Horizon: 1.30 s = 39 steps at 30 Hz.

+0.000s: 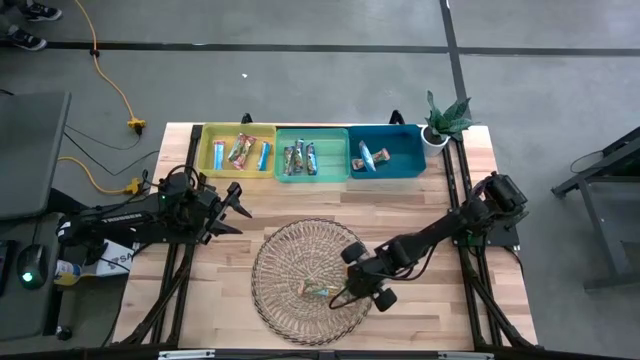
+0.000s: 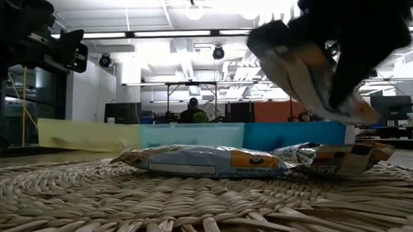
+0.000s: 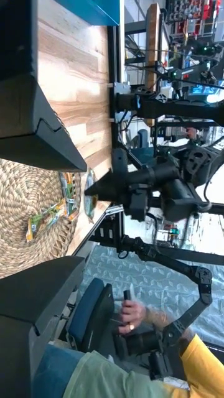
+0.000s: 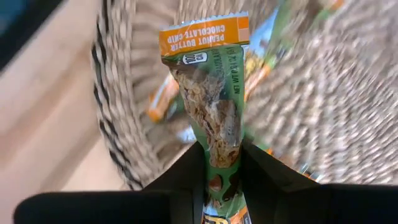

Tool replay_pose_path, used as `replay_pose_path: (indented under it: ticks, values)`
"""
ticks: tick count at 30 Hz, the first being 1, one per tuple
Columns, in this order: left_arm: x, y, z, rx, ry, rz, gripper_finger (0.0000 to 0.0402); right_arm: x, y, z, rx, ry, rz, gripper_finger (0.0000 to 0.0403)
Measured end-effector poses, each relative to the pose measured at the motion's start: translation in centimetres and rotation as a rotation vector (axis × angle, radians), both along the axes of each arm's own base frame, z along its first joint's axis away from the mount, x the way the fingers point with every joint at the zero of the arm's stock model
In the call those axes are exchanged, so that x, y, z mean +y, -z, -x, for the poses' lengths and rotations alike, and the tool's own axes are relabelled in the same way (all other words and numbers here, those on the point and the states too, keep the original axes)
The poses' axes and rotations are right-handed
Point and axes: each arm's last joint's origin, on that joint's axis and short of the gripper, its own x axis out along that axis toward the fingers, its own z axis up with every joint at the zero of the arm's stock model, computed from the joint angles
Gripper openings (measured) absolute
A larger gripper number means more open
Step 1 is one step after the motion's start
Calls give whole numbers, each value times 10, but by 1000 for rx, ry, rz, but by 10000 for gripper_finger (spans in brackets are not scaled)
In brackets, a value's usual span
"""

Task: Pick and place Granola Bars by type
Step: Put the yellow granola bar into the blue bin

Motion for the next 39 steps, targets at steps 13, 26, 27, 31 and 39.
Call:
replay_pose_path:
  ticks: [13, 26, 27, 31, 39]
  values:
    - [0, 0, 0, 0, 0, 0, 230, 14, -86, -37, -330, -2, 37, 75]
    - [0, 0, 0, 0, 0, 0, 230, 4, -181, -52, -705, 346, 307, 75]
    - [0, 0, 0, 0, 0, 0, 230, 1, -186, -53, -723, 393, 341, 75]
    - [0, 0, 0, -1, 0, -1, 230, -19, -202, -56, -775, 578, 457, 75]
    - [0, 0, 0, 0, 0, 0, 230, -61, -221, -66, -822, 825, 446, 75]
